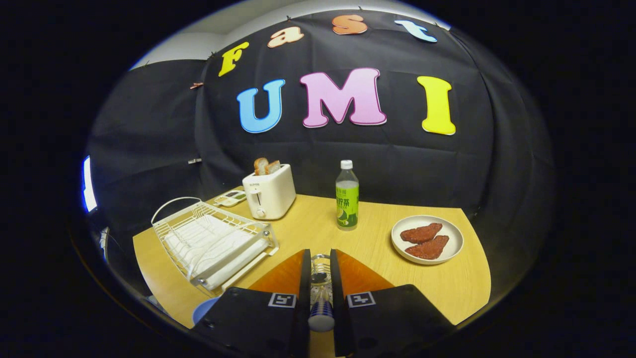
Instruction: Take the plate from the dish rack, then take the spoon from the basket and place it into the plate.
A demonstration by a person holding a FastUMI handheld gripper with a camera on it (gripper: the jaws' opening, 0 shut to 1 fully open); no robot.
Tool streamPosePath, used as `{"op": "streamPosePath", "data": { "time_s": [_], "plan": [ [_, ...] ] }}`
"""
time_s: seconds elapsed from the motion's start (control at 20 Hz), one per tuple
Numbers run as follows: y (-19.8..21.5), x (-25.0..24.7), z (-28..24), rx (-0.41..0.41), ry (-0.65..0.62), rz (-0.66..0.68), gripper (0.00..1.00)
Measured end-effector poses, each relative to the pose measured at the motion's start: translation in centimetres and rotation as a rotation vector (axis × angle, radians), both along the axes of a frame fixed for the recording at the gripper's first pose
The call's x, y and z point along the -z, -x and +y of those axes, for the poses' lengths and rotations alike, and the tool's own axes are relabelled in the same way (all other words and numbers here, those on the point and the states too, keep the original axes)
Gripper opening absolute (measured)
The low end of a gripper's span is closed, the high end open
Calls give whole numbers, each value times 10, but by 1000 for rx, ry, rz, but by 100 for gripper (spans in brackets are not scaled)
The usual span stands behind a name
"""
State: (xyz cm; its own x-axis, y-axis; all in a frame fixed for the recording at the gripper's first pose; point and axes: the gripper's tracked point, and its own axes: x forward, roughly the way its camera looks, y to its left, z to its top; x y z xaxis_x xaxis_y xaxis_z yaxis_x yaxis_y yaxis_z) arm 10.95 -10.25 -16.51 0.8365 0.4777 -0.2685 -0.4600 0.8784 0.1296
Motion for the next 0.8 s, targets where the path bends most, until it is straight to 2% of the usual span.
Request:
{"op": "streamPosePath", "data": {
  "time_s": [0.15,0.35,0.6,0.8],
  "plan": [
    [21,-30,9,-53,-46,0,22],
    [61,-39,31,-155,-78,44,22],
    [99,-5,69,-298,-28,87,22],
    [112,41,90,-348,17,157,22]
  ]
}}
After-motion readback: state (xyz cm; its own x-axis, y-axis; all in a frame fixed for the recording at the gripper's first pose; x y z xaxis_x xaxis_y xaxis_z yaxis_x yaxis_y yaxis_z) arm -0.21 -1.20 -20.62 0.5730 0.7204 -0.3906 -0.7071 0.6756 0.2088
